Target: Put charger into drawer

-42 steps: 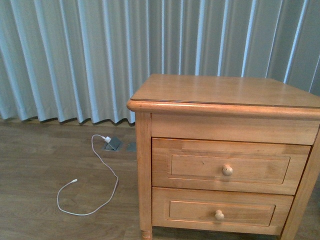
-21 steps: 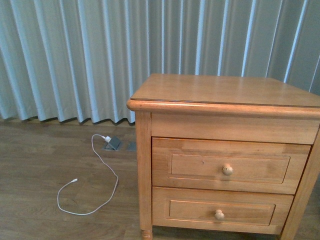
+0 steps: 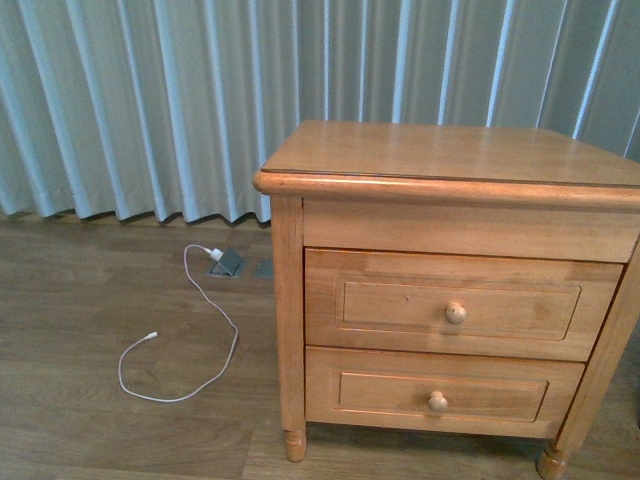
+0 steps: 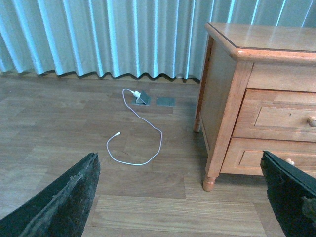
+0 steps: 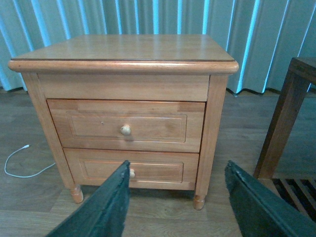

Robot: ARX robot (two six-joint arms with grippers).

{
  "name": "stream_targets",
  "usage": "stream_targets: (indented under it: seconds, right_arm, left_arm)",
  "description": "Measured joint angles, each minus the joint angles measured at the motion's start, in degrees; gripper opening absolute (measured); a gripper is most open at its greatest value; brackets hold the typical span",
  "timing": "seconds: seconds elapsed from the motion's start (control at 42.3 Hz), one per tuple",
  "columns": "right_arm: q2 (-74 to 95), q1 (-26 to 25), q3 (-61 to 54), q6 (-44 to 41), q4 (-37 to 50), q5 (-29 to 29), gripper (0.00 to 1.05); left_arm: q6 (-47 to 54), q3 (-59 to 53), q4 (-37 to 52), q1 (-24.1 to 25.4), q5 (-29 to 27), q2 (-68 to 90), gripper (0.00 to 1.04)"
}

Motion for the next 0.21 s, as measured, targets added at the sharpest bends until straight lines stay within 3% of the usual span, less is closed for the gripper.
stream_targets:
  seconds: [0.166, 0.213]
  right_arm:
    - [0.0, 0.0, 0.0, 0.0, 0.0, 0.0, 0.95]
    - [0.0, 0.0, 0.0, 0.04, 0.0, 0.02, 0.98]
  left_arm:
    - [0.0, 0.0, 0.0, 0.0, 0.0, 0.0, 0.99]
    - [0.0, 0.0, 0.0, 0.0, 0.0, 0.0, 0.99]
